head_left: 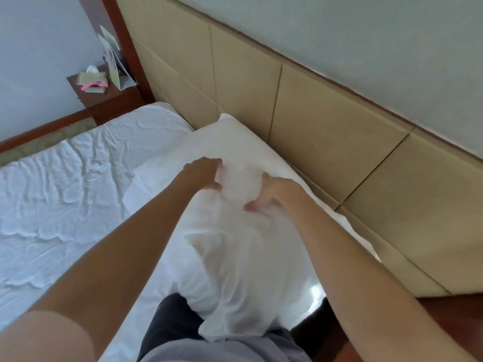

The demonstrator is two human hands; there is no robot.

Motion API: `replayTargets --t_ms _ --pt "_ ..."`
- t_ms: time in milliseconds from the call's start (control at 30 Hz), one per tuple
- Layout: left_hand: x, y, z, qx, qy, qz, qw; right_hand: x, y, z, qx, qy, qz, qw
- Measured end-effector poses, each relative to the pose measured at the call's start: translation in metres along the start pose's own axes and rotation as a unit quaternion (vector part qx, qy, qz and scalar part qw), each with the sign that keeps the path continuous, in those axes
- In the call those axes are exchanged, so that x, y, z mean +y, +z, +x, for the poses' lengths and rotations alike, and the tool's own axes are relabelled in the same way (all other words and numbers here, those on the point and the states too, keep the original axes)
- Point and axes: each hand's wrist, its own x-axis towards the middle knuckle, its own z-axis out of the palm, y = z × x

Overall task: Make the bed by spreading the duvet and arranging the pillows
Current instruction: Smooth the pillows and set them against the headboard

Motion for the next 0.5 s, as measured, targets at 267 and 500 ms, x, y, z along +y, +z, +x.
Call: replayTargets --t_ms 267,500 --pt "0.004 0.054 0.067 -0.103 0.099 0.124 0.982 -0.003 0.058 0.065 -0.159 0.197 0.019 0.967" --pt "-0.005 0.079 0.096 -0.124 0.146 0.171 0.966 0.002 0.072 0.077 -0.160 0.211 0.040 0.963"
